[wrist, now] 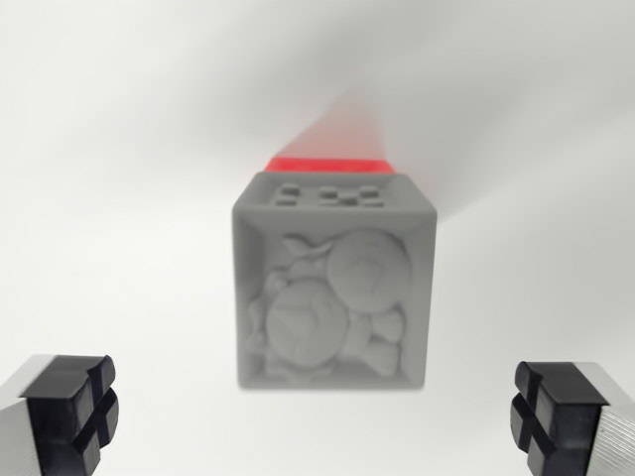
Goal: Destack cube
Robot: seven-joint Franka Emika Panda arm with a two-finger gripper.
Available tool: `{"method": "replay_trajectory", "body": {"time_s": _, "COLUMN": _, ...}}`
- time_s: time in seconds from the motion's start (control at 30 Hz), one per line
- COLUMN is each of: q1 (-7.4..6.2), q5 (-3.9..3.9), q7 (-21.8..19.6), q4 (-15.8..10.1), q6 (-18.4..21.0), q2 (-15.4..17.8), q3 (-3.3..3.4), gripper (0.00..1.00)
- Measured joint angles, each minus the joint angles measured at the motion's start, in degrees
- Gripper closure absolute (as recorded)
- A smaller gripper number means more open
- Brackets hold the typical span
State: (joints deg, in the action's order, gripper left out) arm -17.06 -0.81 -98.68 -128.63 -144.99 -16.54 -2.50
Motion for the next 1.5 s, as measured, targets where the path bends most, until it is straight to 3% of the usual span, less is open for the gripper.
{"method": "replay_trajectory", "body": {"time_s": 0.5, "q1": -0.28, "q5": -0.39, "q7": -0.2, "q4": 0.2, "q6": -6.8, "q2": -7.0, "q3": 0.45, "gripper": 0.0}}
{"method": "replay_trajectory", "body": {"time_s": 0.77, "q1": -0.53, "q5": -0.43, "q7": -0.3, "q4": 0.3, "q6": -8.3, "q2": -8.7, "q3": 0.68, "gripper": 0.0}}
{"method": "replay_trajectory", "body": {"time_s": 0.8, "q1": -0.55, "q5": -0.43, "q7": -0.3, "q4": 0.4, "q6": -8.3, "q2": -8.8, "q3": 0.7, "gripper": 1.0}}
{"method": "replay_trajectory", "body": {"time_s": 1.5, "q1": -0.57, "q5": -0.43, "q7": -0.3, "q4": 0.4, "q6": -8.4, "q2": -8.8, "q3": 0.74, "gripper": 1.0}}
